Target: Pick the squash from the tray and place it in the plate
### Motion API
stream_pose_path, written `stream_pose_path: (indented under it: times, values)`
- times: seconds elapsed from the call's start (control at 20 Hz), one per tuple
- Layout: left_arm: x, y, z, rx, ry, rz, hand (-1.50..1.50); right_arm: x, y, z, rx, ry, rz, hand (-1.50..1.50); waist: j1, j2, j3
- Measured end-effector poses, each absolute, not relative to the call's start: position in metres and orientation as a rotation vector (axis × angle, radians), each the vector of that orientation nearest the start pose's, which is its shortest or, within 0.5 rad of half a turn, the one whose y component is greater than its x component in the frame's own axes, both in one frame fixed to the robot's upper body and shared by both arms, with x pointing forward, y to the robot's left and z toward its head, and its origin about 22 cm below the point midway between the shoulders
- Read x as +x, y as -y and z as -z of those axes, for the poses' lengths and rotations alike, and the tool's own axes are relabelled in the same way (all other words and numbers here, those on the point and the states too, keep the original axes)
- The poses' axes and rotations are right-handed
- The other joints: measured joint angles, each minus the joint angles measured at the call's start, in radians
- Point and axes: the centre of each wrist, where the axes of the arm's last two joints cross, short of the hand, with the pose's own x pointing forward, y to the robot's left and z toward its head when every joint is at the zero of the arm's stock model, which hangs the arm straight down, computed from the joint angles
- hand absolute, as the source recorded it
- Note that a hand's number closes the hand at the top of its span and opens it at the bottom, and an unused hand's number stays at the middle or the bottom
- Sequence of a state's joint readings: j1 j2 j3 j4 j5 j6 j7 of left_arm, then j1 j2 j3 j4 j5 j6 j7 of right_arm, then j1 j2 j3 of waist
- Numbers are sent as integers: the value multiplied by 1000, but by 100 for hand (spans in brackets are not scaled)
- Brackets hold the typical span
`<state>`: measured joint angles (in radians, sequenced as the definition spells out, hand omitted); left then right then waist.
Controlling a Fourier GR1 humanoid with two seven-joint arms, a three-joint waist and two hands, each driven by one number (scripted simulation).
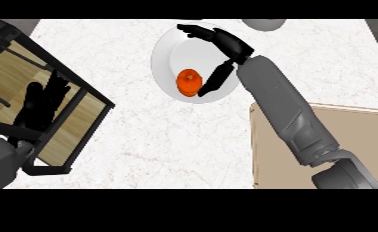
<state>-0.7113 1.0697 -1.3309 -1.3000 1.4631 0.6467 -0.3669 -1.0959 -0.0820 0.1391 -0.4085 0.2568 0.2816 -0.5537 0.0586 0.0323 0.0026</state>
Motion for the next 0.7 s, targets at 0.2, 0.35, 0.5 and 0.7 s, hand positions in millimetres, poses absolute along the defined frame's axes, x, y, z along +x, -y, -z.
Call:
stream_pose_path:
  times: [0.2,0.35,0.5,0.7]
  values:
    - [277,-318,-46,341,1293,173,0,455,151,-92,272,1784,-885,-150,1,6,0]
    - [278,-316,-47,339,1301,177,0,463,184,-105,255,1784,-817,-150,6,10,1]
    - [280,-314,-49,332,1311,181,0,465,212,-112,245,1779,-780,-150,15,17,1]
    - [282,-312,-51,325,1317,189,0,467,240,-123,242,1778,-769,-150,22,24,2]
